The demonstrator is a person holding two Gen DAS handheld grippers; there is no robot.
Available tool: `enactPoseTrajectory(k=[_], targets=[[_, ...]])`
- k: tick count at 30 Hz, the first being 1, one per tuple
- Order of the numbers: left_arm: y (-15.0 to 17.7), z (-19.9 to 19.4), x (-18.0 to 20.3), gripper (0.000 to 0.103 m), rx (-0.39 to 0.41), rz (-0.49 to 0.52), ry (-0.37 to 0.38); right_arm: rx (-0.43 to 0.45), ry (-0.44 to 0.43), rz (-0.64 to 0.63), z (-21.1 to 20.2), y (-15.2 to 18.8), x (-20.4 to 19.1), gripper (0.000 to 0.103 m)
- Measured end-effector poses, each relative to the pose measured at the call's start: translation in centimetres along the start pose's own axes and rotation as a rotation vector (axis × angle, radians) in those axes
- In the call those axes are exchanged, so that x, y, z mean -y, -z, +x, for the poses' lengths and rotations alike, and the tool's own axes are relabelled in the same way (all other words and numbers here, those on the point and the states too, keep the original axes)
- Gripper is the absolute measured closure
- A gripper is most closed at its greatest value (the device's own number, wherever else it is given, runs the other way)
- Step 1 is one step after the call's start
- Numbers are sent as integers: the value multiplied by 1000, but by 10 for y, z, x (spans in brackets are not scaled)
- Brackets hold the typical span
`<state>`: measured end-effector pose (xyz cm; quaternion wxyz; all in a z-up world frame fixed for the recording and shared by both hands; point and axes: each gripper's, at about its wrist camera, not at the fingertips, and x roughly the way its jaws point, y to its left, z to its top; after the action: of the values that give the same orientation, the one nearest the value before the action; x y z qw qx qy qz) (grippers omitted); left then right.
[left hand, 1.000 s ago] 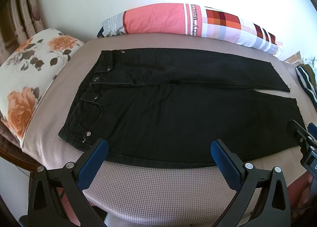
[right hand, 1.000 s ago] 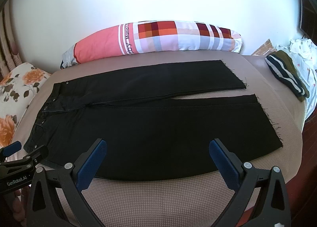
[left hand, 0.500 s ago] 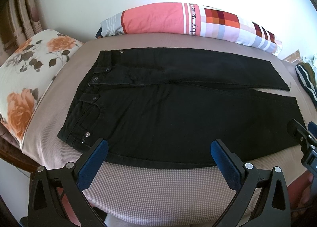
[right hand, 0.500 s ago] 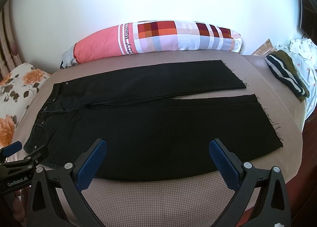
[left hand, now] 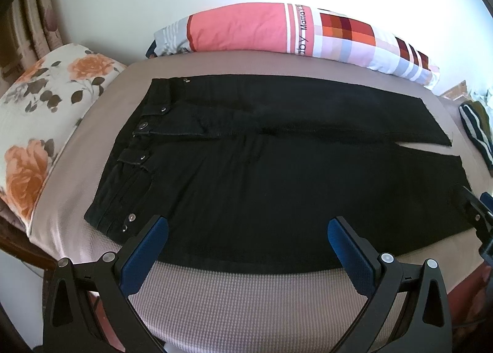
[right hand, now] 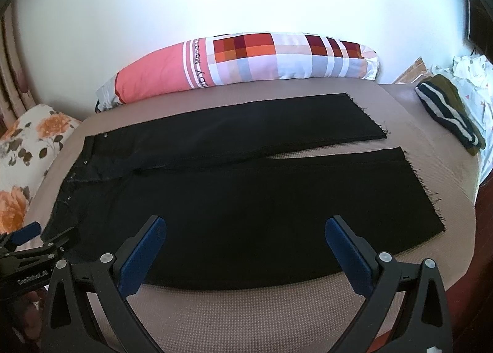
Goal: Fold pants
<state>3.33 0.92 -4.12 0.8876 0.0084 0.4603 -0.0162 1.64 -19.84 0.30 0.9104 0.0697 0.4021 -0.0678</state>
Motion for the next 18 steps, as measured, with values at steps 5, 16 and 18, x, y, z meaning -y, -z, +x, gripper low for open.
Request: enactPoseTrajectory(k=[5,16,18], targets=[[-20,8,-18,0,10,-29,73,-19,-65,29,8,-12,3,0],[-110,52,-128,2,50,-154,89,14,-184,17,39,-55,5,0],[-130,67,-152,5,48,-166,105,10,-192,19,49,-63,3,0]])
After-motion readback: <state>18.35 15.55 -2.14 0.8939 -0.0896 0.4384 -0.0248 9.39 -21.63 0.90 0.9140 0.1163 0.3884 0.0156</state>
